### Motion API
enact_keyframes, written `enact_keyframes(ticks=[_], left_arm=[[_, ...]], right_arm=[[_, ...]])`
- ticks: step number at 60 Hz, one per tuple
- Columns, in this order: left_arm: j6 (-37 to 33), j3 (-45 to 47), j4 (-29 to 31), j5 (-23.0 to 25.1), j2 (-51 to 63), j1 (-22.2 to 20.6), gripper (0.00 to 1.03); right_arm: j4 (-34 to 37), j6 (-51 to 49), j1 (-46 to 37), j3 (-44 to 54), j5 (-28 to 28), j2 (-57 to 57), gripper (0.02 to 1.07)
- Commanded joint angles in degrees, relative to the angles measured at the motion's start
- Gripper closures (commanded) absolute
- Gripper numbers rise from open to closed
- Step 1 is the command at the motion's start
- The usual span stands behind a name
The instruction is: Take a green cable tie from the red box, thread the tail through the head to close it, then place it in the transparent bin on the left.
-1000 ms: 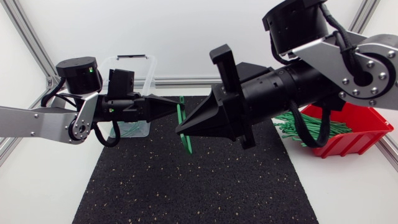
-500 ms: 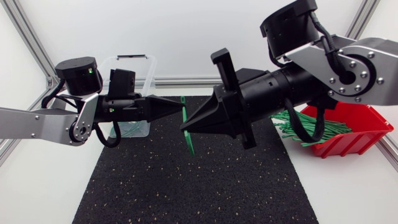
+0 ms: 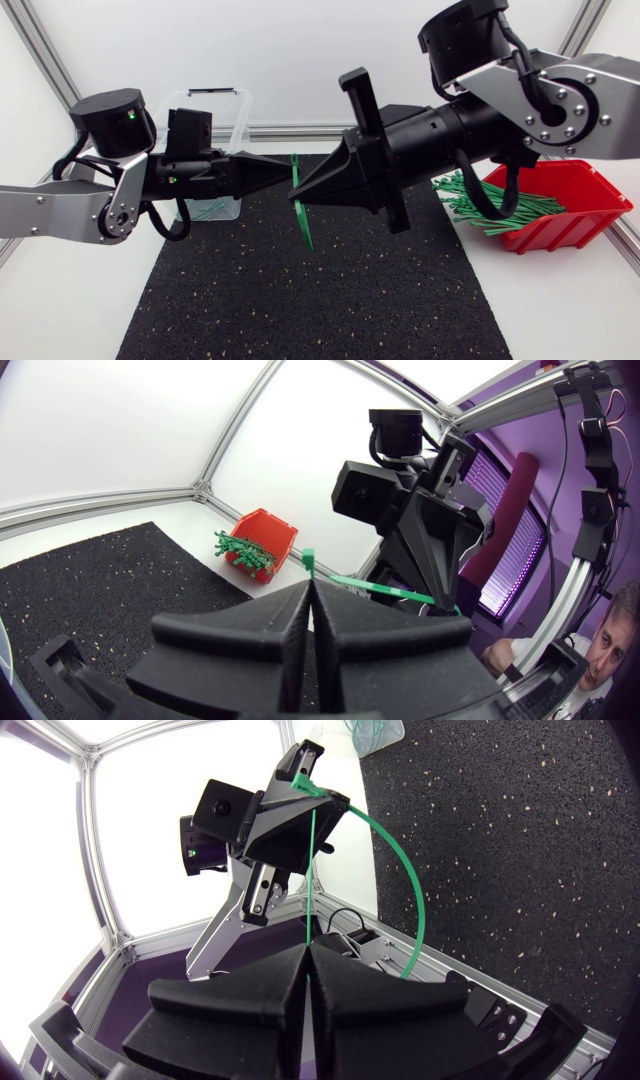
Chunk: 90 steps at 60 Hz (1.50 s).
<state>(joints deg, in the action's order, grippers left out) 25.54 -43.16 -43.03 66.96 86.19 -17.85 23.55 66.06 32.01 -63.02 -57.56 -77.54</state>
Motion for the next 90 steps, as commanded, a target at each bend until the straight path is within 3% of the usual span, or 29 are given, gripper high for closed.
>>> enact_keyframes(ticks=[1,48,90], left_arm=[[1.7,1.8,-1.0,-0.2,-1.9,-0.8,1.0],[2.3,3.7,-1.1,-4.1,-5.5,-2.5,1.0],[3.0,4.9,-1.1,-4.3,-7.6,-2.6,1.0]], right_arm=[[-0.6,2.2,-0.3,-1.1,-0.6,0.1,1.01],[1.1,2.8,0.8,-1.4,-1.9,3.7,1.01],[0.6,2.8,0.9,-1.5,-1.9,4.0,1.01]])
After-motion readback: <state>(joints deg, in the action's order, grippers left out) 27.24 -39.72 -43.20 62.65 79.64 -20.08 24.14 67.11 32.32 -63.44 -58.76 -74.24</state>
